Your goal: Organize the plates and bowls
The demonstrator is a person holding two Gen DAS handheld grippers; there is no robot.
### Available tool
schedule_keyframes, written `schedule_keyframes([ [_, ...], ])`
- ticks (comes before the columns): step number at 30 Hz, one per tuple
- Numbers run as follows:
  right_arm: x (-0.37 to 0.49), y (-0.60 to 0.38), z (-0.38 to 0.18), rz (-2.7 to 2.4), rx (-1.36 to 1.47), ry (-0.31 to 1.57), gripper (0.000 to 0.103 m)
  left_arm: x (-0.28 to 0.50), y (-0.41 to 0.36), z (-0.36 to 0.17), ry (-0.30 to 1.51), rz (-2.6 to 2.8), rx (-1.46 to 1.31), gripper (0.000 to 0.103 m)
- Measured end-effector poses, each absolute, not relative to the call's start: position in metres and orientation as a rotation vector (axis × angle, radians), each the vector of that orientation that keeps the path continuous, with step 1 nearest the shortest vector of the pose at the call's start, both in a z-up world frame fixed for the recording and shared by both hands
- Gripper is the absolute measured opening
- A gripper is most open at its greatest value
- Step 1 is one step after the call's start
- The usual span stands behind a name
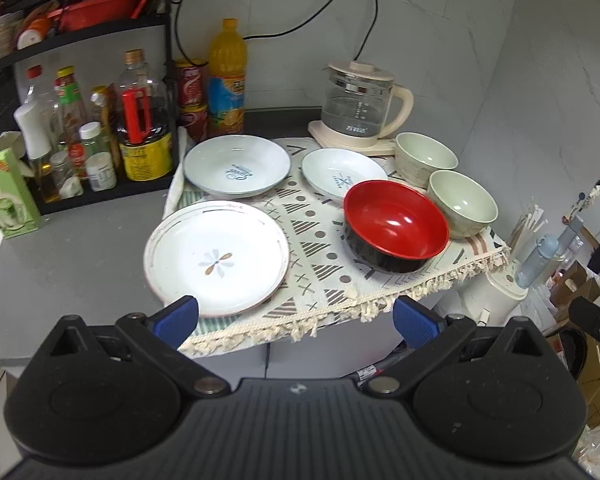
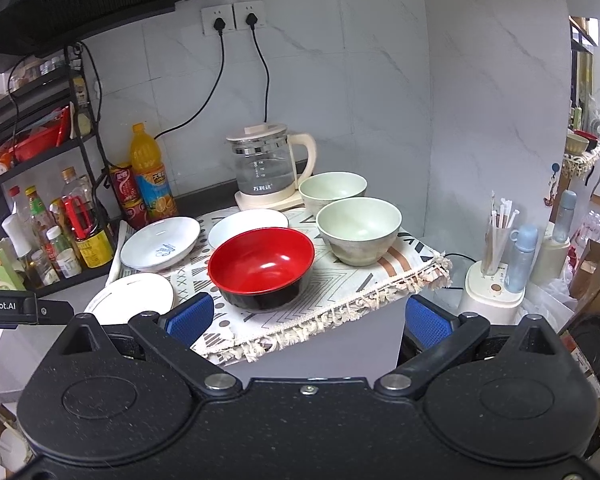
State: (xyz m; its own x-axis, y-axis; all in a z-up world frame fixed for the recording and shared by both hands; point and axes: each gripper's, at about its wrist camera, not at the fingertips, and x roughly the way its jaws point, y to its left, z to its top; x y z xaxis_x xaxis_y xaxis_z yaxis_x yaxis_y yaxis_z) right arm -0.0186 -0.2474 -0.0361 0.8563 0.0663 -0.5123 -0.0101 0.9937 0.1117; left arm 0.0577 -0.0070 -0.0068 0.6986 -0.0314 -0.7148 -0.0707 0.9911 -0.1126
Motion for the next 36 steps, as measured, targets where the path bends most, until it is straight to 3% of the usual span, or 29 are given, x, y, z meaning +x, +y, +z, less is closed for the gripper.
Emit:
schedule_keyframes([
  [31,0.099,-0.243,-0.055,-0.131,0.205,0.591,0.102,0.219,-0.01,-0.021,0.845,-0.162,-0.051,0.102],
  [36,0.112,-0.245,-0.058,-0.21,0.182,0.621,0.098,0.243,-0.025,-0.025,0.866,-0.185,-0.039,0.102],
])
